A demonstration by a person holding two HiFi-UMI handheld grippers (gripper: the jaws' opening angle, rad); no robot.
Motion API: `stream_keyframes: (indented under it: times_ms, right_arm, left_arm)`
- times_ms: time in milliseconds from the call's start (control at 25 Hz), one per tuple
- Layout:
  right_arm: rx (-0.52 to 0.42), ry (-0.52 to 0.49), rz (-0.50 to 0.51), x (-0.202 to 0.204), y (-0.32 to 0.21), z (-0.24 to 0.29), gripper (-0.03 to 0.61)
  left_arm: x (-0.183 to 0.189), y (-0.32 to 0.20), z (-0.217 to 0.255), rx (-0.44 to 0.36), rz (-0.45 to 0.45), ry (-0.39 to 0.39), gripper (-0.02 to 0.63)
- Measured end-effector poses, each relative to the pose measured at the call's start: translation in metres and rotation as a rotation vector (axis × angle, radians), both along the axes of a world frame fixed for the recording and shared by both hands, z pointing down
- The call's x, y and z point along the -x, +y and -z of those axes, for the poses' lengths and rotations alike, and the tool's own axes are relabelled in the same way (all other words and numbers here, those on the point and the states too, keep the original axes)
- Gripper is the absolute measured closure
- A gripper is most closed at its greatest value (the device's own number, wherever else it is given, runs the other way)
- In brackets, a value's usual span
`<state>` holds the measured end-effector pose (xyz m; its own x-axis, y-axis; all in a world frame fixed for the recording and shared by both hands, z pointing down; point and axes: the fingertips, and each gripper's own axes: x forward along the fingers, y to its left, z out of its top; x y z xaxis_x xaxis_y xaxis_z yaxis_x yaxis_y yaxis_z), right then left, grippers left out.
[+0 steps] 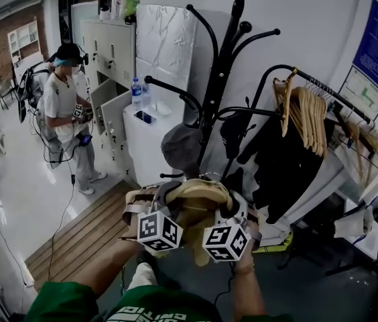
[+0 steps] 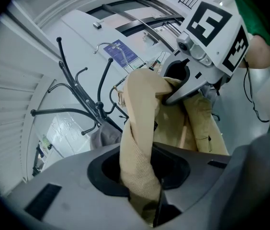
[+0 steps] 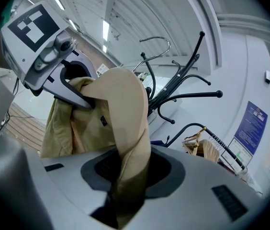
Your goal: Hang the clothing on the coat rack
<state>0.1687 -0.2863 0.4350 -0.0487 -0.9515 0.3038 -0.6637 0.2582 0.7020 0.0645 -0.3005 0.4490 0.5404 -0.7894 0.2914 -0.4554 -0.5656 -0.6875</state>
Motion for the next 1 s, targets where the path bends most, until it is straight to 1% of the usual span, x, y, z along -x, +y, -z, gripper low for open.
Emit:
stream_keyframes:
  times_ms: [400, 1000]
  right_arm:
    - [0.038, -0.004, -0.011, -0.002, -0.041, 0.004, 0.46]
    - [0.09, 0.012, -0.026, -0.001, -0.096, -0.007, 0.46]
  left_arm:
    - [-0.002, -0.042, 0.004, 0.054, -0.011, -0.014, 0.509]
    - [-0.001, -0.1, -0.01, 0.104, -0.018, -0.001, 0.509]
